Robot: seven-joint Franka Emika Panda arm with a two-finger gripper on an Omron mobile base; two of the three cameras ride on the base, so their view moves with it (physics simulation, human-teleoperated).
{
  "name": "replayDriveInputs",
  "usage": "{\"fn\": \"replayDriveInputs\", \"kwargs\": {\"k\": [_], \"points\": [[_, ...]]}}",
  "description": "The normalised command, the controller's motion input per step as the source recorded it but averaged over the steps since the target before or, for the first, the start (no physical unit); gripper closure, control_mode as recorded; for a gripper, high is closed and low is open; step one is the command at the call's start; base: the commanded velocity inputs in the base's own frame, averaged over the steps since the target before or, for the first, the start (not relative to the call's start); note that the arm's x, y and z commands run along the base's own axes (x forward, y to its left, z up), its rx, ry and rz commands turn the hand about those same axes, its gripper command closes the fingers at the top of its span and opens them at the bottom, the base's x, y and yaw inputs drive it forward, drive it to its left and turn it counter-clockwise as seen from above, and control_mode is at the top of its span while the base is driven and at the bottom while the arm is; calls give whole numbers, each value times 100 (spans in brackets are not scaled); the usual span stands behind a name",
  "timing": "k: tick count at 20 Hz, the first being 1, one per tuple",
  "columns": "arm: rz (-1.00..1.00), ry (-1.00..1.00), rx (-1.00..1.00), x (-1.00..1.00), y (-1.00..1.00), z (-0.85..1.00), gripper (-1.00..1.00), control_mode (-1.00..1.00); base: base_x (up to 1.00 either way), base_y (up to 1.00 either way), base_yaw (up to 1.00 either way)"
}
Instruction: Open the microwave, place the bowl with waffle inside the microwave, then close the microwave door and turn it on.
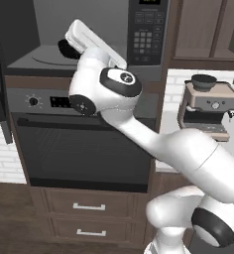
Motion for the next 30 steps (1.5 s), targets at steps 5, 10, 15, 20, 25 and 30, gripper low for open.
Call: {"fn": "replayDriveInputs", "kwargs": {"k": [5, 10, 15, 20, 25, 30], "points": [[0, -10, -19, -86, 8, -77, -100, -100, 0, 0, 0], [0, 8, -1, -26, 14, -61, -100, -100, 0, 0, 0], [-2, 10, 0, 0, 12, -47, -100, -100, 0, 0, 0], [-3, 1, 0, 0, 35, -50, -100, -100, 0, 0, 0], [-2, 0, -5, 0, 52, -49, -100, -100, 0, 0, 0], [-1, 0, -11, 8, 61, -54, -100, -100, 0, 0, 0]]}}
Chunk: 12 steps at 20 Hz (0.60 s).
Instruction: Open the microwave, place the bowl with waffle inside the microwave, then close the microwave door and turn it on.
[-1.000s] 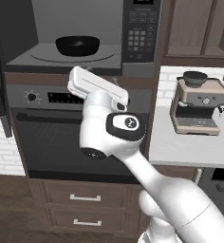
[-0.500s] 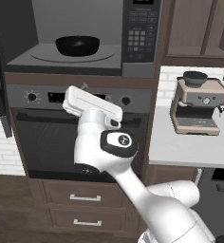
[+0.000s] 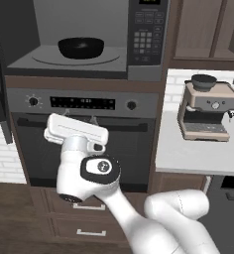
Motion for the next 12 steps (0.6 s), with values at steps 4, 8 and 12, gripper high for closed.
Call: {"fn": "replayDriveInputs", "kwargs": {"k": [4, 8, 12], "points": [[0, 0, -14, 16, 66, -53, -100, -100, 0, 0, 0], [0, -2, -11, 8, 62, -40, -100, -100, 0, 0, 0], [0, -4, -8, 0, 57, -26, -100, -100, 0, 0, 0]]}}
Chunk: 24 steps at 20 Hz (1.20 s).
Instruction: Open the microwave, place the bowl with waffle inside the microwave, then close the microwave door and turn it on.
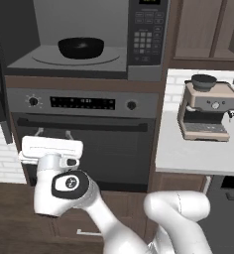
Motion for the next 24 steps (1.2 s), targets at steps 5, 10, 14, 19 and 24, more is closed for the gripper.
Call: {"fn": "replayDriveInputs", "kwargs": {"k": [5, 10, 14, 19, 24], "points": [[0, -5, -4, 0, 45, -15, -100, -100, 0, 0, 0], [0, -8, -3, 0, 51, -4, 100, -100, 0, 0, 0], [0, -19, 0, -5, 46, 1, 100, -100, 0, 0, 0], [0, -25, 0, -19, 50, 10, 100, -100, 0, 0, 0], [0, -22, 0, -4, 46, 10, 100, -100, 0, 0, 0]]}}
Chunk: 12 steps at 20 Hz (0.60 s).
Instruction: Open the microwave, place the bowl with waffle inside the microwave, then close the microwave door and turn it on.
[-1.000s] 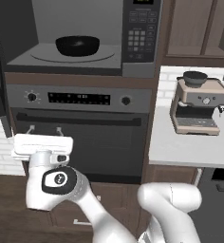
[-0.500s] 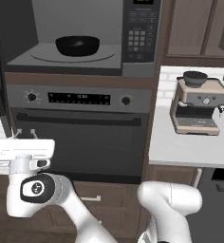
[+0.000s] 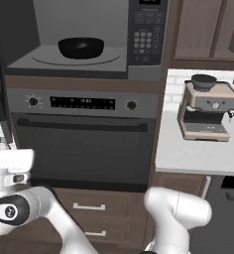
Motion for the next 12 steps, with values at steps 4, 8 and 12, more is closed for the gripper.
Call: {"fn": "replayDriveInputs", "kwargs": {"k": [4, 8, 12], "points": [[0, -17, 0, 0, 39, 2, 100, -100, 0, 0, 0], [0, -15, 0, 2, 31, 6, 100, -100, 0, 0, 0], [0, -19, 5, 9, 14, 31, 100, -100, 0, 0, 0]]}}
